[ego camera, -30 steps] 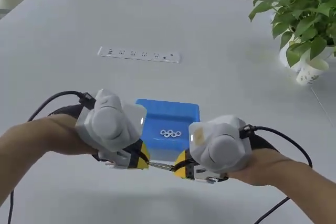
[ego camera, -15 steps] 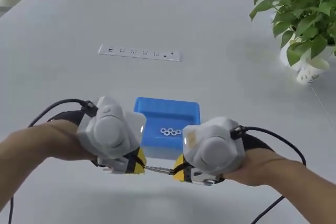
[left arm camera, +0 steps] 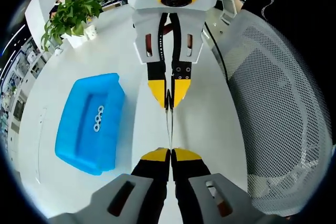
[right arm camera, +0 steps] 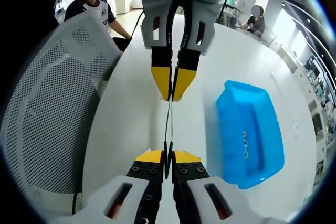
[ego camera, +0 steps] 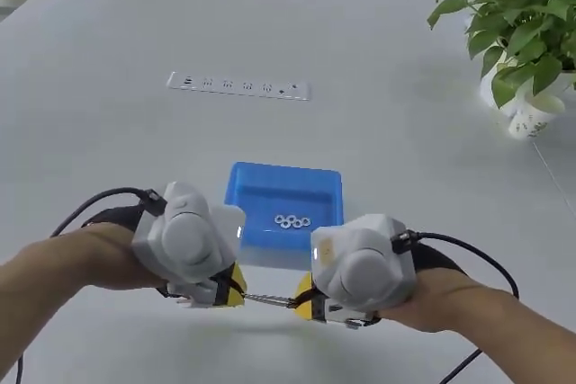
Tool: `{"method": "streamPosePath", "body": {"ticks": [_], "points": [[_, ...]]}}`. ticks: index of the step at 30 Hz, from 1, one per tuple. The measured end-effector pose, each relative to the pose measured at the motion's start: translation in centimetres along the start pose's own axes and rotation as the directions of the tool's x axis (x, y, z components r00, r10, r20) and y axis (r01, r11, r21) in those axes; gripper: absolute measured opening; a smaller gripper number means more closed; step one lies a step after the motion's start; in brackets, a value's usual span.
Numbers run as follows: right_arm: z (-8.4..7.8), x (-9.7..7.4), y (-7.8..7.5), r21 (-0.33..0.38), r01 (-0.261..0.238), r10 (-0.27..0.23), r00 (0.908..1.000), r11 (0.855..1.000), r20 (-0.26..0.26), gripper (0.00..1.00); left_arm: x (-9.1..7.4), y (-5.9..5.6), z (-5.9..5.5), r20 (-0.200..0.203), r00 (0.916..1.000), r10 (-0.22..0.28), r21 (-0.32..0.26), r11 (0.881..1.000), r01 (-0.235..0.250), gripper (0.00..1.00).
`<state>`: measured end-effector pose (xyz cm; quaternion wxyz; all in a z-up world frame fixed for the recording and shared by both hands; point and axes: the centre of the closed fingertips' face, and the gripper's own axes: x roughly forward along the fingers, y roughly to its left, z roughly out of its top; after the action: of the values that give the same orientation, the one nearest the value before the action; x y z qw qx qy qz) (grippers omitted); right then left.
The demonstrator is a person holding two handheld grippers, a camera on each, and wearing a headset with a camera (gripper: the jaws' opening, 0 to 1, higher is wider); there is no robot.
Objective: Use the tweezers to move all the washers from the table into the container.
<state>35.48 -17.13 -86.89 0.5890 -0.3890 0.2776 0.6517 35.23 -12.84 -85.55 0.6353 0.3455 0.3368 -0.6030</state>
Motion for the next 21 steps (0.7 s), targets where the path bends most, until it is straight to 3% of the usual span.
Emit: {"method": "streamPosePath", "body": {"ticks": [14, 21], "points": [[-0.5, 1.5, 0.6, 0.021, -0.006, 0.005, 0.9999, 1.000, 0.010, 0.07, 1.8, -0.3, -1.6, -0.045, 0.9987, -0.023, -0.011, 1.000, 0.022, 0.05], [-0.6, 1.9, 0.7, 0.020, -0.020, 0.020, 0.9998, 1.000, 0.006, 0.07, 2.0, -0.4, -2.0, -0.048, 0.9988, -0.014, -0.015, 1.000, 0.013, 0.05]]}}
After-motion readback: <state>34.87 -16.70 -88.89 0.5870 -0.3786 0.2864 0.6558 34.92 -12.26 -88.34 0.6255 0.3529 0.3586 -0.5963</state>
